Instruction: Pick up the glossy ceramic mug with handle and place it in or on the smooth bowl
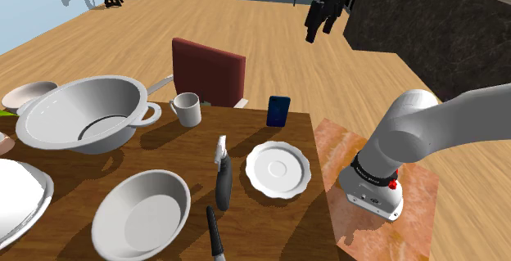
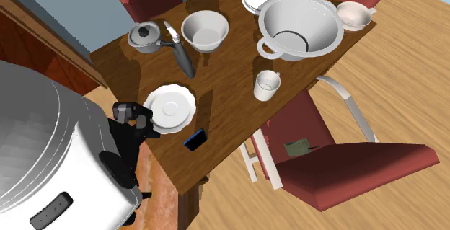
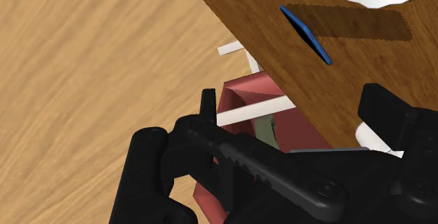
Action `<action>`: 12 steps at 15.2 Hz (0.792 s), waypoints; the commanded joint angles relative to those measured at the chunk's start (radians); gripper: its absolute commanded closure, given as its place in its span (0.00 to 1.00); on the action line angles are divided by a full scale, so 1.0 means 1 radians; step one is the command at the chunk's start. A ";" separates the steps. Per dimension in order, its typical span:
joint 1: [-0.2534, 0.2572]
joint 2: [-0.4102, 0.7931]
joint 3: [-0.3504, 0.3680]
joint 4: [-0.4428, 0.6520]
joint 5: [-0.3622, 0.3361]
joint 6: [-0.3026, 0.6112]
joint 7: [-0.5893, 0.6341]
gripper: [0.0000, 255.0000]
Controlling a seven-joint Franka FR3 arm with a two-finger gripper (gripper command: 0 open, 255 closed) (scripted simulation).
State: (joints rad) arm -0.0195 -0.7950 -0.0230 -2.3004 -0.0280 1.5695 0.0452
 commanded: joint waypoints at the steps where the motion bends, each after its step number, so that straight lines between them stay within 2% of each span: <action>1: 0.000 0.000 0.000 0.000 0.000 0.000 0.000 0.00; 12: 0.023 0.294 0.145 0.022 0.093 0.244 0.228 0.00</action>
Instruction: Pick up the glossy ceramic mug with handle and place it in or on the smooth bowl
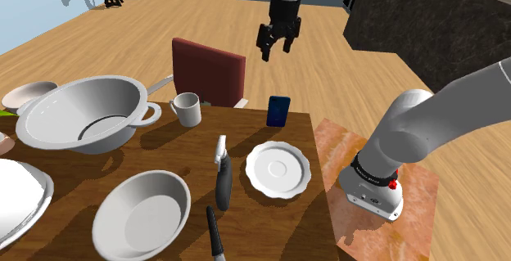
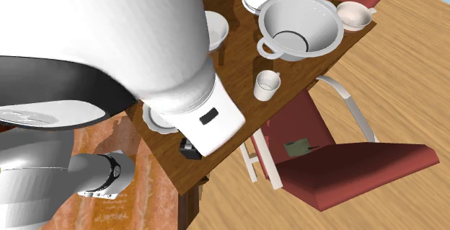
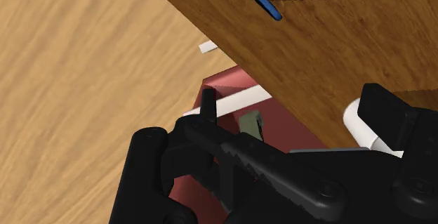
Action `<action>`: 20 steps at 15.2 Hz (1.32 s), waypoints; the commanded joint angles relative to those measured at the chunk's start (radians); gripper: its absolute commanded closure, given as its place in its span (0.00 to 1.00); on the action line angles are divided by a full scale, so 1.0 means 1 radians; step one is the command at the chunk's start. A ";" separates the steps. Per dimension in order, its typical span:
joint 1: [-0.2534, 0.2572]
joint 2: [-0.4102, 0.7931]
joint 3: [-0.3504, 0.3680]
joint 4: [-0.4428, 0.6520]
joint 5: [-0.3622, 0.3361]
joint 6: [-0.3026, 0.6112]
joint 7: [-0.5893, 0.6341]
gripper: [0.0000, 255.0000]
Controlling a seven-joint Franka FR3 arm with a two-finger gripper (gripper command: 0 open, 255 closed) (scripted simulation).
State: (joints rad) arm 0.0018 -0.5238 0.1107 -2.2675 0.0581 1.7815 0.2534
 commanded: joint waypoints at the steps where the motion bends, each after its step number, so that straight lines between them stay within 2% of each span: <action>1: 0.003 0.055 0.023 -0.001 0.011 0.052 0.040 0.00; 11: 0.018 0.411 0.122 0.174 0.004 0.212 0.242 0.00; 20: 0.064 0.766 0.153 0.450 -0.063 0.268 0.417 0.00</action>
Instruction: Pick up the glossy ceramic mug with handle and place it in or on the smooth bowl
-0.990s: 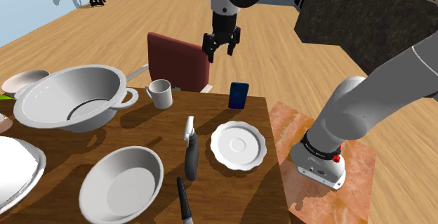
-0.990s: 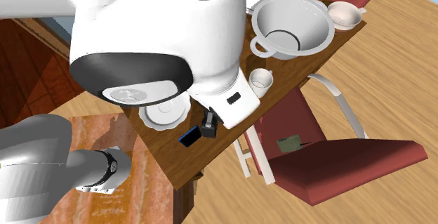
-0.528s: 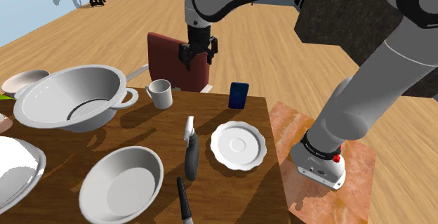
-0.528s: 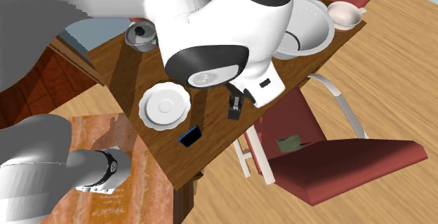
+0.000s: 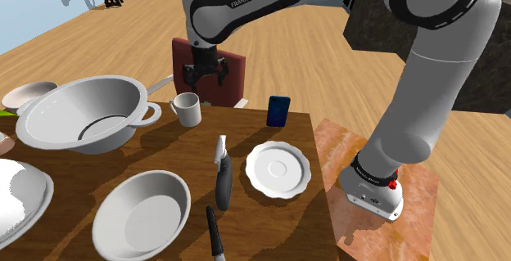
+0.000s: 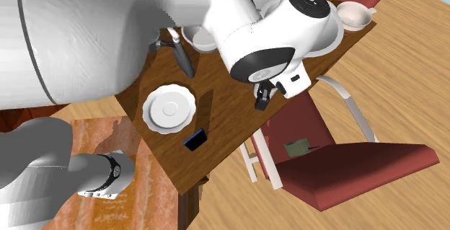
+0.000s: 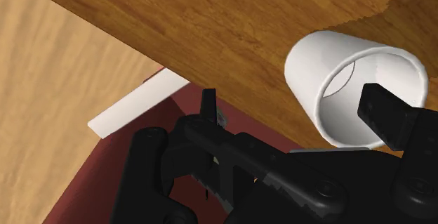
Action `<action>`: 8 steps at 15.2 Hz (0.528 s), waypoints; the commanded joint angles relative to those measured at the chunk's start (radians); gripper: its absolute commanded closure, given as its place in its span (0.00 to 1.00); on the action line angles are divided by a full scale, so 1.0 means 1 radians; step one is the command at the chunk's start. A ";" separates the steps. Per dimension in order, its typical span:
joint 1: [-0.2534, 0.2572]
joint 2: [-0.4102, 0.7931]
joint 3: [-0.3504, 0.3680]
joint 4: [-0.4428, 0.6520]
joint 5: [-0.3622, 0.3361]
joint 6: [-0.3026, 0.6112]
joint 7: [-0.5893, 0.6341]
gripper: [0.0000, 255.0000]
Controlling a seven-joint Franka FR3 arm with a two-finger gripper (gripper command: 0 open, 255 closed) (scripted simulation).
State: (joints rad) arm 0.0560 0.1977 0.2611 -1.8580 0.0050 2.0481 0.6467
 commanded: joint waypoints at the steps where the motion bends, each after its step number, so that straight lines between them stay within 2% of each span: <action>1: 0.018 0.086 0.002 0.079 -0.018 0.002 0.041 0.00; 3: 0.034 0.164 -0.001 0.157 -0.031 -0.002 0.071 0.00; 8: 0.039 0.189 -0.004 0.124 -0.038 0.056 0.075 0.00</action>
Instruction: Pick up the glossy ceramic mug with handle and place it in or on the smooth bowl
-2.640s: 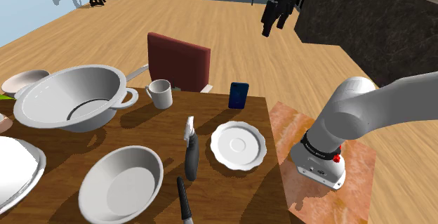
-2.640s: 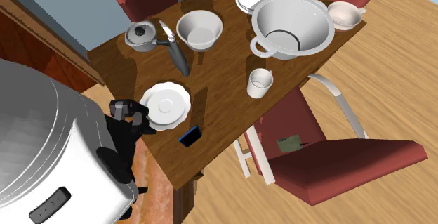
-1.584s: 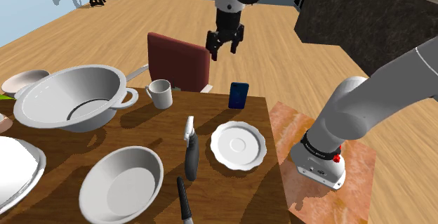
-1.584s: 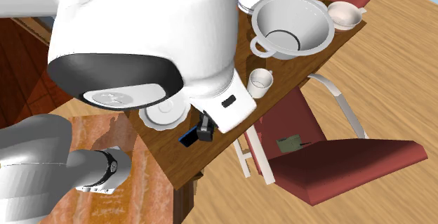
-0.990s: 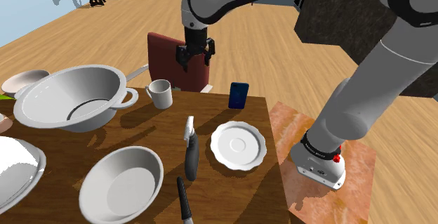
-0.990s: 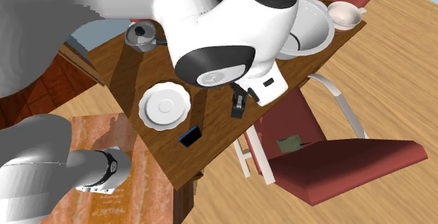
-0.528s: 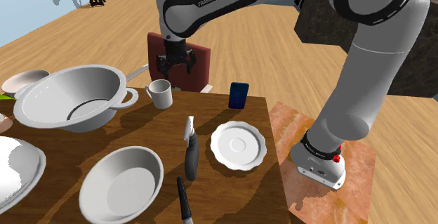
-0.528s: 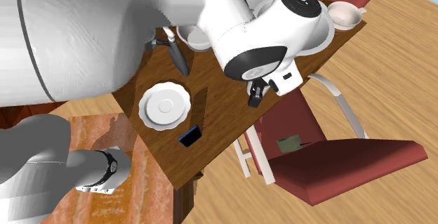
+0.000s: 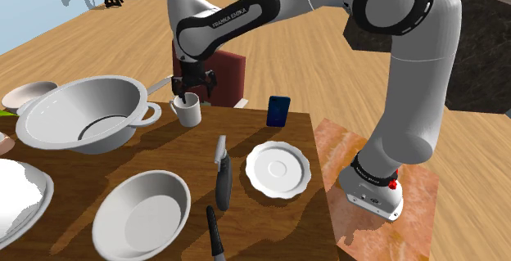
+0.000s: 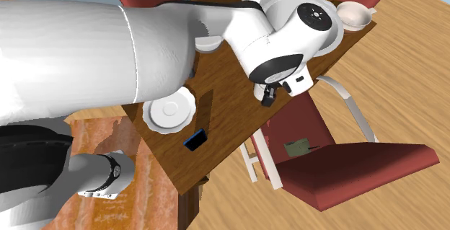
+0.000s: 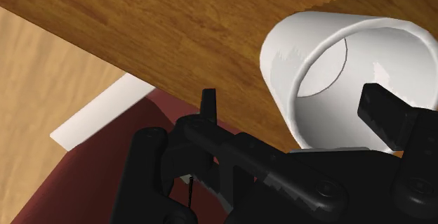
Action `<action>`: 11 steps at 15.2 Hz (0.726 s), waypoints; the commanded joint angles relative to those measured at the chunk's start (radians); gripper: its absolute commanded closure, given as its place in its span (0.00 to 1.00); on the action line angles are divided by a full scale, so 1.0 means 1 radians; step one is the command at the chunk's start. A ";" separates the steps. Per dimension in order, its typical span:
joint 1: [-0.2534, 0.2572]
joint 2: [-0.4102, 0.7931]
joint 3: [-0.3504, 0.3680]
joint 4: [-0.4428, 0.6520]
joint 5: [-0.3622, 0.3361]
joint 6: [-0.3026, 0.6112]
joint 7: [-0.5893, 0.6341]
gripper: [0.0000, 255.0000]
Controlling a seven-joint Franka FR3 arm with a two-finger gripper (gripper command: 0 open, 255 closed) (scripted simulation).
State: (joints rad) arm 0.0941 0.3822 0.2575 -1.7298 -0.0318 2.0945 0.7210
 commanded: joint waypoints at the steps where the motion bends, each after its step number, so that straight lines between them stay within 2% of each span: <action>1: 0.002 0.010 -0.001 -0.010 -0.003 0.021 0.002 0.00; 11: 0.003 0.019 -0.002 -0.019 -0.005 0.038 0.003 0.00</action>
State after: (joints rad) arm 0.0972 0.4013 0.2557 -1.7491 -0.0370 2.1330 0.7245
